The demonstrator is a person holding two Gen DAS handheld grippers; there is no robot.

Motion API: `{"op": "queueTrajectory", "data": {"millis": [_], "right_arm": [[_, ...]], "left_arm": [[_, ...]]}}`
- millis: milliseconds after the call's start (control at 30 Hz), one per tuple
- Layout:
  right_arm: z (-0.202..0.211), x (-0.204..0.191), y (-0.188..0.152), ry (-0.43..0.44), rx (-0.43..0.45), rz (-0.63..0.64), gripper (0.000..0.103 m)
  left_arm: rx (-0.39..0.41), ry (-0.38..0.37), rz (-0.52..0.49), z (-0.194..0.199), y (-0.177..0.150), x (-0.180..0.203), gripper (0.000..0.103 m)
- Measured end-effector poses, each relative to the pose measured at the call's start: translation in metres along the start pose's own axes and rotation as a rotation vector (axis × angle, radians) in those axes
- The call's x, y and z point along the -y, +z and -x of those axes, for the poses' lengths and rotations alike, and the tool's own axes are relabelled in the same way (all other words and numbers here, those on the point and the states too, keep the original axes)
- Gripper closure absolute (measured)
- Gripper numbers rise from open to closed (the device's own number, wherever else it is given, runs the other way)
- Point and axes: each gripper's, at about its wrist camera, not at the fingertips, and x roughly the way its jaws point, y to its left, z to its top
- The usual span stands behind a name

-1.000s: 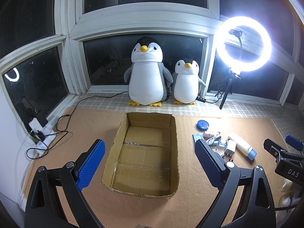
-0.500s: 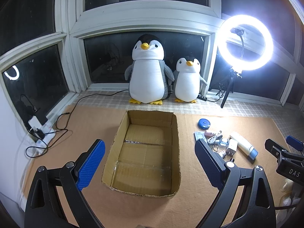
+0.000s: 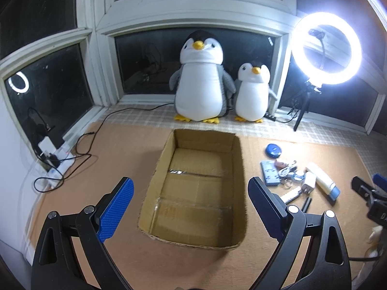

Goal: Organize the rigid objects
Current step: 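Move the left tool onto the cardboard box wall while the right tool approaches the sunscreen tube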

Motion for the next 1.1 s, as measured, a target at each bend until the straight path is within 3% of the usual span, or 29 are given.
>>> {"op": "queueTrajectory", "data": {"millis": [467, 667, 733, 1100], "right_arm": [[-0.020, 0.009, -0.010, 0.003, 0.005, 0.002, 0.000], [-0.031, 0.016, -0.017, 0.005, -0.022, 0.018, 0.000], [-0.035, 0.021, -0.020, 0.006, -0.037, 0.012, 0.000], [-0.056, 0.072, -0.035, -0.047, -0.128, -0.057, 0.001]], "left_arm": [[-0.180, 0.156, 0.094, -0.077, -0.035, -0.077, 0.009], [-0.241, 0.177, 0.089, -0.104, -0.048, -0.086, 0.019], [-0.255, 0.179, 0.086, -0.110, -0.050, -0.086, 0.031], [-0.306, 0.123, 0.065, -0.136, -0.056, -0.077, 0.060]]}}
